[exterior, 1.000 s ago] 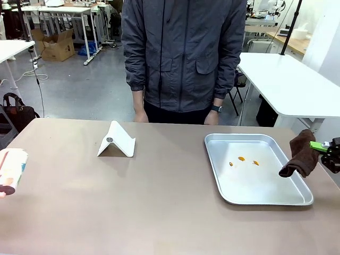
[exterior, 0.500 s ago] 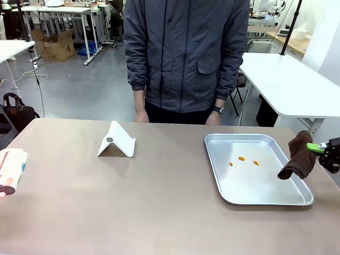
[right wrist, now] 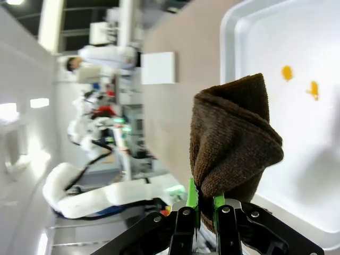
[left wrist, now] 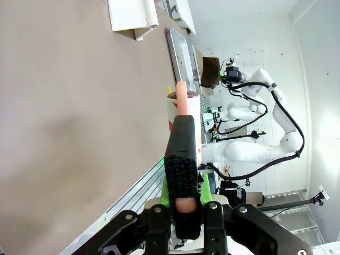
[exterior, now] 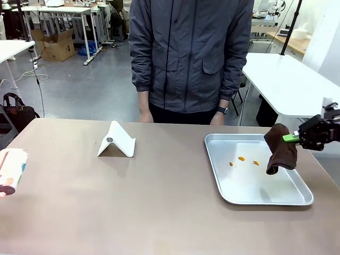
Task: Clean the surface of the table.
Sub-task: Clean the area not pointed to by the person.
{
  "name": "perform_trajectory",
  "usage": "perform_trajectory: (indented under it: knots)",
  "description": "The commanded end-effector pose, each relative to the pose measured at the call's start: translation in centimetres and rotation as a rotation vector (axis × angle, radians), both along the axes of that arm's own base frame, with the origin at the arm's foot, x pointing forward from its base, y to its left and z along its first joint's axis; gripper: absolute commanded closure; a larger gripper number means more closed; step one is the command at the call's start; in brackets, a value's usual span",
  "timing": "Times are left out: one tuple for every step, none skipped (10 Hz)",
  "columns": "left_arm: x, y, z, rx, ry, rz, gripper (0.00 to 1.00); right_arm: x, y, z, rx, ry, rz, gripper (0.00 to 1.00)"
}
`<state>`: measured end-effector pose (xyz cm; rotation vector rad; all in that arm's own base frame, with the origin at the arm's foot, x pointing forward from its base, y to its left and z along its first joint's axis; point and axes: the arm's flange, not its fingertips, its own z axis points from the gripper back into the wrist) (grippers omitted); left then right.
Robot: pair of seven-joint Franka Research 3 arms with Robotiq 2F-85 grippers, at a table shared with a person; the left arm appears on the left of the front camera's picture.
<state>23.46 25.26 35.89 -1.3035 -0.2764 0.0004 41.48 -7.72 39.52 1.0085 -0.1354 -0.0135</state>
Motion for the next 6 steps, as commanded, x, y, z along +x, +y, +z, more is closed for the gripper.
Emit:
perform_trajectory:
  knots:
    - [-0.3,-0.2,0.3,-0.002,-0.006,0.002,0.77,2.4,0.8,0.9,-0.216,0.020,0.009,1.00]
    - [-0.3,-0.2,0.3,-0.002,-0.006,0.002,0.77,3.6,1.4,1.1,-0.276,0.020,-0.034,1.00]
    - [-0.3,-0.2,0.3,-0.002,-0.006,0.002,0.77,4.6,1.8,0.8,-0.341,0.021,-0.041,1.00]
    - [-0.3,-0.2,0.3,-0.002,-0.006,0.002,0.77,5.4,2.2,0.3,-0.434,0.010,-0.100,1.00]
    - [-0.3,-0.2,0.3,-0.002,-0.006,0.002,0.77,6.3,2.9,-0.3,-0.497,-0.013,-0.099,1.00]
    - [-0.3,-0.2,0.3,-0.002,-0.006,0.002,0.77,7.1,3.6,-0.9,-0.530,-0.030,-0.099,1.00]
